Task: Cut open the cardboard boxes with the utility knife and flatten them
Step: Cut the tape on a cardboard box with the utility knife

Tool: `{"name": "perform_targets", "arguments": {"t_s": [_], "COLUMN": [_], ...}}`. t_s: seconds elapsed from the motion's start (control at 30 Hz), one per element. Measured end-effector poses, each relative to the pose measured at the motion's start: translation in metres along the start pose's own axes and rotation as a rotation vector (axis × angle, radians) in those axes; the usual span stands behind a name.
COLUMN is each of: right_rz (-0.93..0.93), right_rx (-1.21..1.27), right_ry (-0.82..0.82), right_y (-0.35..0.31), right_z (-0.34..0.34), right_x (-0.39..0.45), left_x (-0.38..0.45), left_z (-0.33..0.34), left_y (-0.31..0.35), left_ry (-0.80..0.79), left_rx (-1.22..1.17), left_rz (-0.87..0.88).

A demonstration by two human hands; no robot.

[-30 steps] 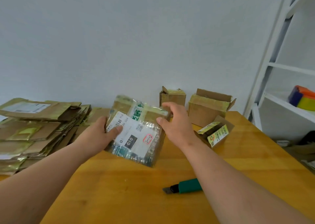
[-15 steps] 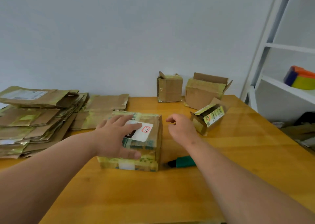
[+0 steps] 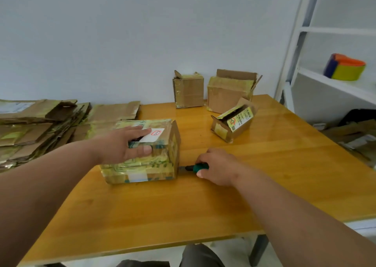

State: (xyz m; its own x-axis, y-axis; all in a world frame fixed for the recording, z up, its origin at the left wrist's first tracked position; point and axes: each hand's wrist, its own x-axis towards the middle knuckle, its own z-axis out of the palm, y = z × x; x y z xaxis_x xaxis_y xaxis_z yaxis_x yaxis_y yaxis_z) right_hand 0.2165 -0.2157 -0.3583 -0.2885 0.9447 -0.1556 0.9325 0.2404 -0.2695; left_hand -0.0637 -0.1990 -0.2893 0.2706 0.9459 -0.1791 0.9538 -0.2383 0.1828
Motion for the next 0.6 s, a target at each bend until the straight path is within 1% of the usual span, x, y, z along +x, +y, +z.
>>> {"name": "perform_targets", "arguments": {"t_s": [0.1, 0.17, 0.23, 0.3, 0.37, 0.47, 0.6], "right_rz": [-0.015, -0.023, -0.024, -0.029, -0.049, -0.094, -0.116], "right_rx": [0.087, 0.144, 0.213, 0.29, 0.355, 0.392, 0.369], "right_ry": [0.05, 0.127, 0.218, 0.316, 0.406, 0.481, 0.585], "right_y": [0.004, 0.008, 0.011, 0.013, 0.013, 0.005, -0.005], "right_z": [0.003, 0.003, 0.001, -0.001, -0.002, 0.002, 0.008], "right_x": [-0.002, -0.003, 0.0, 0.004, 0.005, 0.006, 0.014], "left_x": [0.006, 0.009, 0.011, 0.013, 0.015, 0.027, 0.043], "left_z": [-0.003, -0.007, -0.01, -0.014, -0.018, -0.022, -0.029], "left_y": [0.006, 0.01, 0.012, 0.011, 0.011, 0.011, 0.022], "left_ry": [0.054, 0.06, 0.017, -0.046, -0.067, -0.019, -0.009], "left_rx": [-0.09, -0.077, -0.046, -0.01, 0.014, 0.019, 0.055], "left_rz": [-0.042, -0.037, -0.013, -0.017, -0.043, -0.104, -0.155]}}
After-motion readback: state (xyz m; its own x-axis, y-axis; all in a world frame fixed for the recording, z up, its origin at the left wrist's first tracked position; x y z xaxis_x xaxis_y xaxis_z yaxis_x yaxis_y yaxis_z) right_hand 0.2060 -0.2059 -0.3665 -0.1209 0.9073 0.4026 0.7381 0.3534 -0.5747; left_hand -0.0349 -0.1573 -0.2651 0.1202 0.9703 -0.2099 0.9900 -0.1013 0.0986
